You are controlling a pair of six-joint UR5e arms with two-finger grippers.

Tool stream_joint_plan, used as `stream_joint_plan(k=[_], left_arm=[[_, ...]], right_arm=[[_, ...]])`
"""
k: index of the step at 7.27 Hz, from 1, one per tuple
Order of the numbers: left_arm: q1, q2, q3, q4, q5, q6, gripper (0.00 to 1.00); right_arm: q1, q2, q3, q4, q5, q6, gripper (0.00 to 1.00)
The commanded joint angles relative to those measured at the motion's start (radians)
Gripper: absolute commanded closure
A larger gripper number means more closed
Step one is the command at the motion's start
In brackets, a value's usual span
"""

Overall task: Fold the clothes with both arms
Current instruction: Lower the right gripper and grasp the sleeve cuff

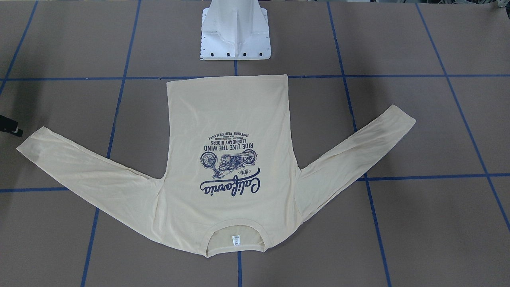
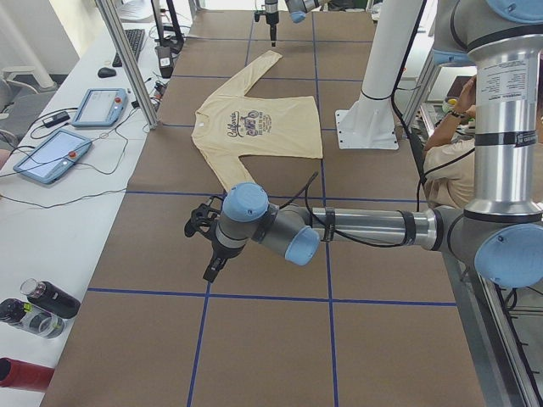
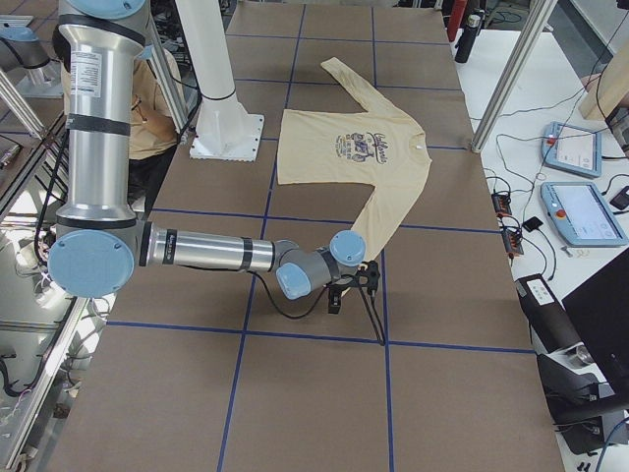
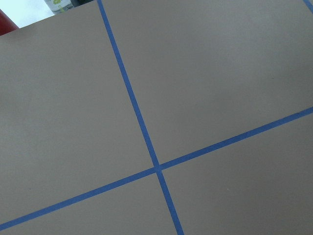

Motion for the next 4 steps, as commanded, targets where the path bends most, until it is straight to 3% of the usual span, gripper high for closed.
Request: stream_joint_plan(k=[1,4], left_arm=[[0.000,-0.002,0.001,-0.005,0.000,0.000,0.00],[-0.001,0.000,0.001,-0.008,0.000,0.000,0.00]], right_arm=[[-0.039,0.020,-0.027,0.046,-0.006,0.106,0.08],[-0.042,0.048,-0.059,0.048,-0.009,0.106,0.12]])
